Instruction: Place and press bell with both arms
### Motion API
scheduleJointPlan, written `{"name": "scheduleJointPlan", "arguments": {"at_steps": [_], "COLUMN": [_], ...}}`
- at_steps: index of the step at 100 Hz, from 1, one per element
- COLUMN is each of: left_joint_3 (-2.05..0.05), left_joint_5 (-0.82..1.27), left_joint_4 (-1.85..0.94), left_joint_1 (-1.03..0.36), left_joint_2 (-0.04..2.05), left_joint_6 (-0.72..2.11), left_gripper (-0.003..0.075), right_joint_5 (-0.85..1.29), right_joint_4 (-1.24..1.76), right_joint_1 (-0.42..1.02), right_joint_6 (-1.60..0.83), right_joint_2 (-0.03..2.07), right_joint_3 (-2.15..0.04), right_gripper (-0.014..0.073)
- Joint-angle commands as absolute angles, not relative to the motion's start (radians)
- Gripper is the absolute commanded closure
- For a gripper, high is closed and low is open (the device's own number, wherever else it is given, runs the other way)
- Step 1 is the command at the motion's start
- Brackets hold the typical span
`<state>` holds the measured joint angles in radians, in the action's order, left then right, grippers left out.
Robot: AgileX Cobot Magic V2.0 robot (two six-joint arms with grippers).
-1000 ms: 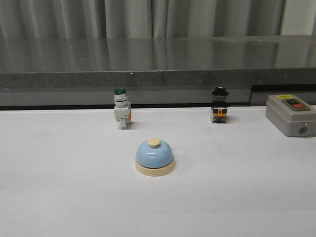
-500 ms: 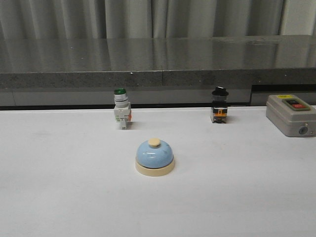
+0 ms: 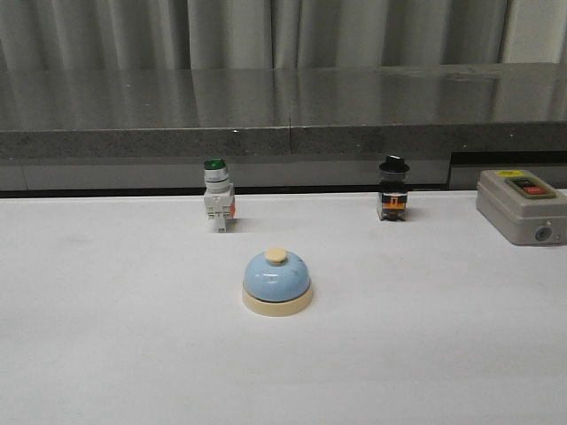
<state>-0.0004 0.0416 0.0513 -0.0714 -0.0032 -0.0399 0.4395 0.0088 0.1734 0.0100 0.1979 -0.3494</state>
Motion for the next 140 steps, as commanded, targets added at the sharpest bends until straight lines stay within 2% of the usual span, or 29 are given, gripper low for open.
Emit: {"name": "scheduleJointPlan", "arguments": {"at_steps": [1,30,57,140], "left_joint_3": [0.042,0.042,0.042,0.042], "left_joint_5": [-0.036,-0.036,-0.036,-0.036], "left_joint_4": [0.05,0.05,0.05,0.05], "left_joint_1": [-0.069,-0.069,-0.069,-0.069], "left_joint_2": [-0.033,-0.033,-0.033,-0.033], "left_joint_6": [-0.048,-0.048,-0.048,-0.048], "left_gripper": [0.0739,0.074,0.074,0.0739], "right_joint_5": [0.285,0.079,-0.041,-0.04], "right_joint_4": [-0.005,0.0,0.013,0.015], "right_joint_1": [0.127,0.07,0.07,0.07], "right_joint_6": [0.0,0.0,0.0,0.0], "right_joint_2": [0.152,-0.01,-0.029,-0.029], "right_joint_3": [-0.317,-0.113,0.015,0.013], "right_gripper": [0.0653,0.0653,0.0653,0.0653]}}
